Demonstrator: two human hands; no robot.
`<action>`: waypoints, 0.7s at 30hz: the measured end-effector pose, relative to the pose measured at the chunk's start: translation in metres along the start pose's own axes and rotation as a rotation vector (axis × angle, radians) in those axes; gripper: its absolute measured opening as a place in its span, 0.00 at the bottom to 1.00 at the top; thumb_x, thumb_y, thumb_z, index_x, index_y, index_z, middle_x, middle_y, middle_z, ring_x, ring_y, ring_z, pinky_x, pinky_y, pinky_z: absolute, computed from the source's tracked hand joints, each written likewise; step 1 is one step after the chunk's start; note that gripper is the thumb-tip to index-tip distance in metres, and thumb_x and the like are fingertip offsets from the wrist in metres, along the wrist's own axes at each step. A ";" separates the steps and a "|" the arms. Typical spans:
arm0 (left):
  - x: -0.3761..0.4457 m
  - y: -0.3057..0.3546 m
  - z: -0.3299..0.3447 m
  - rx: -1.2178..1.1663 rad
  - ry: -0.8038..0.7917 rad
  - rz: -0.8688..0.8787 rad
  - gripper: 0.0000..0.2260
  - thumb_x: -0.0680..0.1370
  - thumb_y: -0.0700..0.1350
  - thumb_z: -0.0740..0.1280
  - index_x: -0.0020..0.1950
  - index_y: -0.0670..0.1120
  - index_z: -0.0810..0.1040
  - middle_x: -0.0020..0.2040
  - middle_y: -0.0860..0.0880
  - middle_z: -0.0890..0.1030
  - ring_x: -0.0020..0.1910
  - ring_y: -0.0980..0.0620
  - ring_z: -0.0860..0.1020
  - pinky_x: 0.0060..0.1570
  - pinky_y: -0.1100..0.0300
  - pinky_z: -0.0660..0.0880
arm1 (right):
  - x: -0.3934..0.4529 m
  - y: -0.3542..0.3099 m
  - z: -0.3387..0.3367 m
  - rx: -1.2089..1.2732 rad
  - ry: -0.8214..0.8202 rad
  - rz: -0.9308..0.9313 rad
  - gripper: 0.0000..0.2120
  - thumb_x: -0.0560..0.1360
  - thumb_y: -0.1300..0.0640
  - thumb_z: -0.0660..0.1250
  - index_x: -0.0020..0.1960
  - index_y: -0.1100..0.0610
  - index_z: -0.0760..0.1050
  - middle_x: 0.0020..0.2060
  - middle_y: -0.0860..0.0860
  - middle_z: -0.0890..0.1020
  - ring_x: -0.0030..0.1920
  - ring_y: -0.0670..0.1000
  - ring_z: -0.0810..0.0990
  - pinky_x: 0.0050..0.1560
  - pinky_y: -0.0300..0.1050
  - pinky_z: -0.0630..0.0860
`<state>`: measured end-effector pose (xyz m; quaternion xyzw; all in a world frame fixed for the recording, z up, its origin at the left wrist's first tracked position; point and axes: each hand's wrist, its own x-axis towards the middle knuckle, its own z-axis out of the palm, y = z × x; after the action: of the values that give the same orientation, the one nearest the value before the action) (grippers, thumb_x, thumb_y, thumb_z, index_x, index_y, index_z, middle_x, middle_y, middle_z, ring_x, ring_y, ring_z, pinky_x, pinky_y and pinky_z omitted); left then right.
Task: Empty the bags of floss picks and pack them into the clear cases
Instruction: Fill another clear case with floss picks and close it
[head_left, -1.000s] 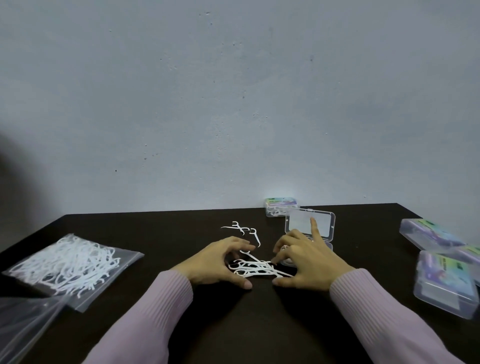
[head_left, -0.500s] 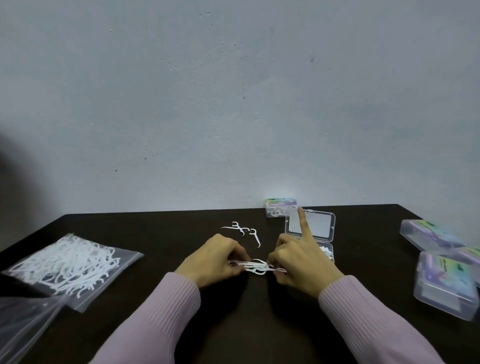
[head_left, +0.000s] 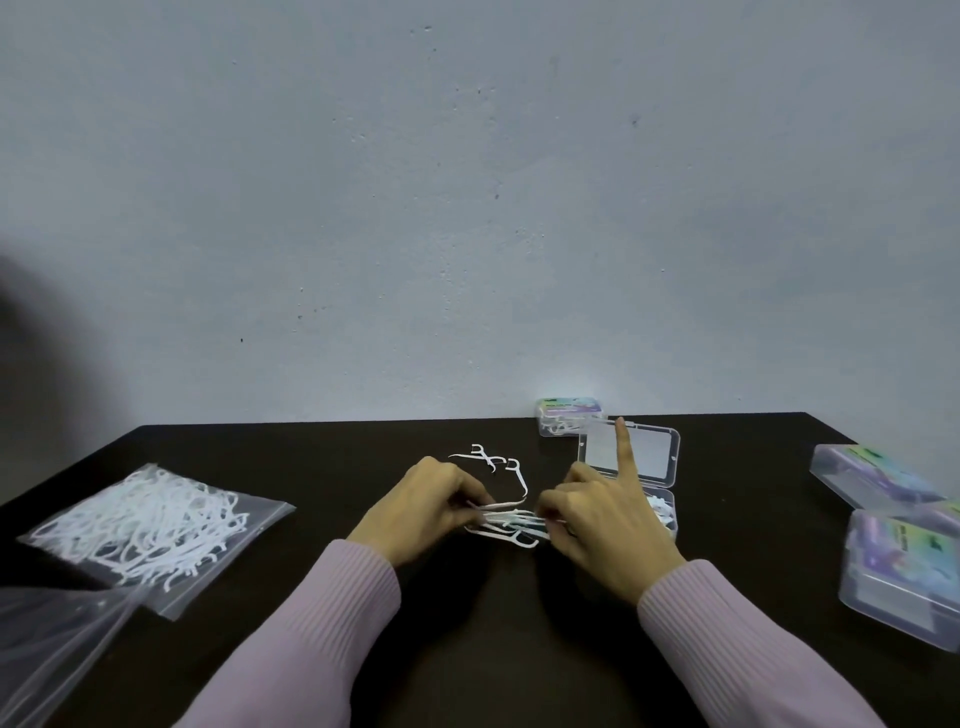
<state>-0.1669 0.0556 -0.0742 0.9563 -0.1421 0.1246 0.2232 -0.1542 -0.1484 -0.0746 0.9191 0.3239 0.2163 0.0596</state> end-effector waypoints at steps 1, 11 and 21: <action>0.000 -0.002 -0.003 -0.031 0.008 -0.016 0.08 0.72 0.41 0.73 0.51 0.46 0.84 0.45 0.51 0.84 0.45 0.61 0.80 0.49 0.67 0.75 | 0.000 0.000 0.001 0.028 0.013 0.007 0.12 0.79 0.52 0.57 0.58 0.49 0.76 0.51 0.45 0.81 0.58 0.48 0.73 0.65 0.62 0.22; -0.006 -0.013 -0.026 -0.201 0.077 -0.088 0.06 0.71 0.40 0.74 0.46 0.47 0.84 0.37 0.52 0.84 0.39 0.60 0.81 0.45 0.65 0.78 | 0.001 -0.008 0.003 0.051 0.012 0.051 0.11 0.79 0.51 0.58 0.53 0.50 0.79 0.47 0.45 0.82 0.55 0.50 0.76 0.64 0.64 0.25; -0.008 -0.020 -0.028 -0.388 0.236 -0.168 0.05 0.71 0.37 0.73 0.45 0.45 0.84 0.35 0.49 0.84 0.34 0.60 0.80 0.37 0.70 0.75 | 0.007 -0.029 -0.008 0.008 -0.205 0.161 0.10 0.79 0.50 0.59 0.56 0.50 0.75 0.52 0.46 0.79 0.61 0.48 0.71 0.64 0.68 0.28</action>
<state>-0.1728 0.0878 -0.0598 0.8828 -0.0562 0.1868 0.4273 -0.1695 -0.1212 -0.0723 0.9597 0.2423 0.1238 0.0710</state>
